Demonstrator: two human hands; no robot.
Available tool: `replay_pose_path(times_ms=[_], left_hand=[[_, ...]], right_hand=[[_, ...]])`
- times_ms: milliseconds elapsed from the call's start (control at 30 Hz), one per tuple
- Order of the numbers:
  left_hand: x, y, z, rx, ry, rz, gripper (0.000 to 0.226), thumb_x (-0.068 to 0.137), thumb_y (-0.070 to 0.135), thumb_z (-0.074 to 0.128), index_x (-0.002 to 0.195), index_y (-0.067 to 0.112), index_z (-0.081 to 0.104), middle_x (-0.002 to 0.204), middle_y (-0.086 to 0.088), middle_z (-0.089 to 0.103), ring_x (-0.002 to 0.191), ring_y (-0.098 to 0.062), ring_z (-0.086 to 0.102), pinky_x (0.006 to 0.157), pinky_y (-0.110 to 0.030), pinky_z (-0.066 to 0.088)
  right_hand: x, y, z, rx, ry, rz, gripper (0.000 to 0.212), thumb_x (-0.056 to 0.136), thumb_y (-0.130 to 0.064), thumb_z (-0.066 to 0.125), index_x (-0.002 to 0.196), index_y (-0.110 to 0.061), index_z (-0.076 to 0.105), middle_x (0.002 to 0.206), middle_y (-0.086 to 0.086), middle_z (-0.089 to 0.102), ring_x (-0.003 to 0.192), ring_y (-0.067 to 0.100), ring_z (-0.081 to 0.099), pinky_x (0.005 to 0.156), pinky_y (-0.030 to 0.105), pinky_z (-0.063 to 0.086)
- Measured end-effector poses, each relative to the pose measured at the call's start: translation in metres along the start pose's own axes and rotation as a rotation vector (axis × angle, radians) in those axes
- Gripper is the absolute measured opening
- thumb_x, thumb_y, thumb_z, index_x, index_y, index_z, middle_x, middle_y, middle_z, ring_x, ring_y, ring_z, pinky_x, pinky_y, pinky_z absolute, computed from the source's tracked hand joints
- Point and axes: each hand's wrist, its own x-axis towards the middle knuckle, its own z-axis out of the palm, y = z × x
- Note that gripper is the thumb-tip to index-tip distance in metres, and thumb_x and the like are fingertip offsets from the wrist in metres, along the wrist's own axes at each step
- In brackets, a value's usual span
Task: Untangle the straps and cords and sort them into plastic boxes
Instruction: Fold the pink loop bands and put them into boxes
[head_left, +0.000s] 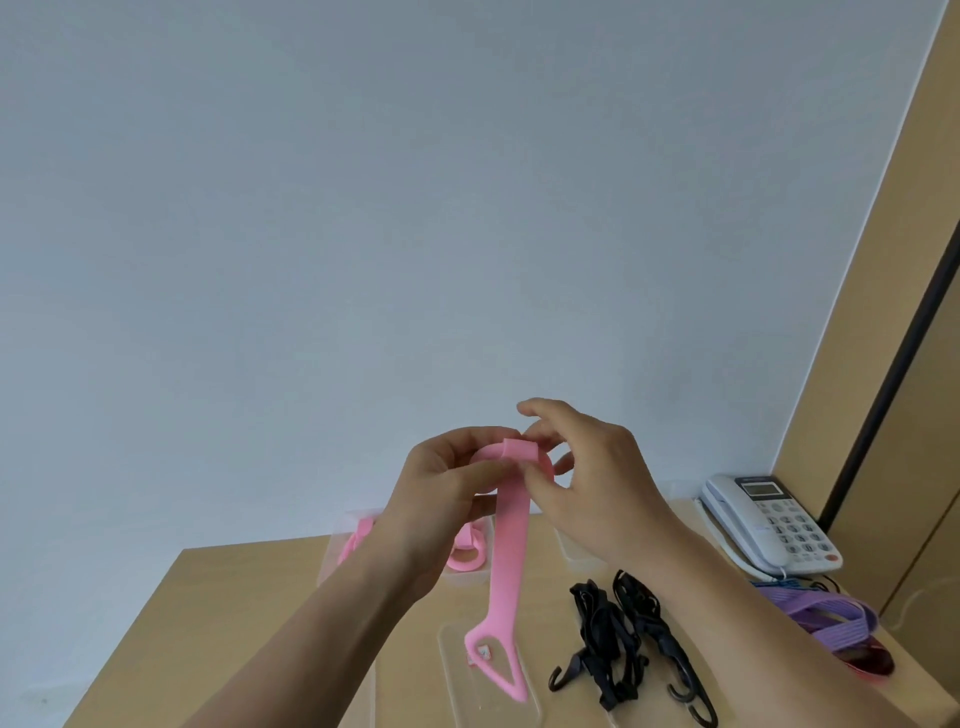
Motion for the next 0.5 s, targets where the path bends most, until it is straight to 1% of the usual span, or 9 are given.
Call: replay_pose_path(times_ms=[67, 133, 167, 233, 300, 333, 400, 467, 500], left_hand=[[0.0, 0.001, 0.001, 0.004, 0.037, -0.014, 0.035, 0.082, 0.017, 0.072, 0.116, 0.013, 0.073, 0.108, -0.012, 0.078, 0.099, -0.031, 0.076, 0.092, -0.046, 0.061], [0.0, 0.0, 0.0, -0.045, 0.076, -0.052, 0.049, 0.079, 0.022, 0.075, 0.125, 0.015, 0.063, 0.107, -0.01, 0.079, 0.099, -0.029, 0.076, 0.091, -0.044, 0.06], [0.0, -0.002, -0.001, -0.073, 0.086, -0.07, 0.054, 0.078, 0.025, 0.077, 0.128, 0.017, 0.059, 0.108, -0.009, 0.079, 0.1, -0.028, 0.076, 0.091, -0.043, 0.06], [-0.001, -0.007, -0.001, -0.096, 0.079, -0.118, 0.058, 0.078, 0.027, 0.079, 0.13, 0.016, 0.056, 0.11, -0.011, 0.078, 0.104, -0.029, 0.075, 0.096, -0.047, 0.058], [-0.002, -0.013, 0.001, -0.078, 0.041, -0.184, 0.051, 0.084, 0.02, 0.08, 0.13, 0.009, 0.06, 0.11, -0.015, 0.078, 0.107, -0.033, 0.074, 0.1, -0.05, 0.056], [-0.002, -0.016, 0.002, -0.064, 0.023, -0.217, 0.042, 0.089, 0.015, 0.077, 0.127, 0.007, 0.064, 0.109, -0.016, 0.078, 0.107, -0.034, 0.073, 0.097, -0.047, 0.057], [-0.003, -0.02, 0.003, -0.051, 0.011, -0.255, 0.024, 0.094, 0.011, 0.07, 0.117, 0.003, 0.073, 0.107, -0.017, 0.078, 0.104, -0.033, 0.073, 0.086, -0.037, 0.058], [-0.002, -0.021, 0.004, -0.044, 0.009, -0.262, 0.017, 0.095, 0.012, 0.069, 0.106, 0.003, 0.078, 0.105, -0.017, 0.078, 0.094, -0.026, 0.073, 0.077, -0.031, 0.054], [-0.002, -0.021, 0.005, -0.031, 0.009, -0.253, 0.016, 0.095, 0.012, 0.068, 0.104, 0.004, 0.079, 0.104, -0.017, 0.078, 0.091, -0.024, 0.072, 0.076, -0.031, 0.053]], right_hand=[[0.004, -0.001, 0.0, -0.02, -0.048, -0.025, 0.024, 0.087, -0.011, 0.065, 0.108, -0.02, 0.07, 0.092, -0.005, 0.071, 0.082, 0.014, 0.064, 0.072, 0.038, 0.056], [0.006, -0.003, -0.001, -0.031, -0.029, -0.059, 0.019, 0.087, -0.007, 0.065, 0.1, -0.018, 0.072, 0.085, -0.004, 0.07, 0.077, 0.015, 0.063, 0.069, 0.039, 0.054], [0.007, -0.004, -0.001, -0.031, -0.002, -0.058, 0.02, 0.087, -0.005, 0.067, 0.101, -0.017, 0.074, 0.087, -0.004, 0.07, 0.077, 0.014, 0.063, 0.07, 0.037, 0.054], [0.008, -0.004, -0.001, -0.036, 0.062, -0.042, 0.026, 0.085, -0.003, 0.071, 0.108, -0.014, 0.074, 0.093, -0.002, 0.071, 0.079, 0.012, 0.064, 0.074, 0.032, 0.055], [0.009, -0.003, -0.001, -0.062, 0.108, -0.037, 0.03, 0.084, -0.002, 0.072, 0.112, -0.011, 0.074, 0.098, -0.001, 0.071, 0.079, 0.01, 0.062, 0.077, 0.027, 0.053], [0.009, -0.002, -0.001, -0.075, 0.122, -0.039, 0.029, 0.084, -0.001, 0.073, 0.111, -0.011, 0.074, 0.099, 0.0, 0.07, 0.079, 0.009, 0.06, 0.078, 0.025, 0.052], [0.009, -0.001, -0.001, -0.083, 0.135, -0.045, 0.025, 0.083, 0.0, 0.073, 0.104, -0.012, 0.075, 0.096, -0.002, 0.068, 0.077, 0.009, 0.059, 0.076, 0.024, 0.05], [0.007, 0.001, 0.001, -0.093, 0.146, -0.067, 0.021, 0.082, 0.002, 0.073, 0.096, -0.013, 0.076, 0.091, -0.004, 0.066, 0.076, 0.011, 0.06, 0.073, 0.027, 0.051], [0.007, 0.002, 0.002, -0.101, 0.156, -0.077, 0.021, 0.081, 0.003, 0.073, 0.094, -0.014, 0.076, 0.09, -0.004, 0.066, 0.076, 0.012, 0.061, 0.072, 0.029, 0.051]])
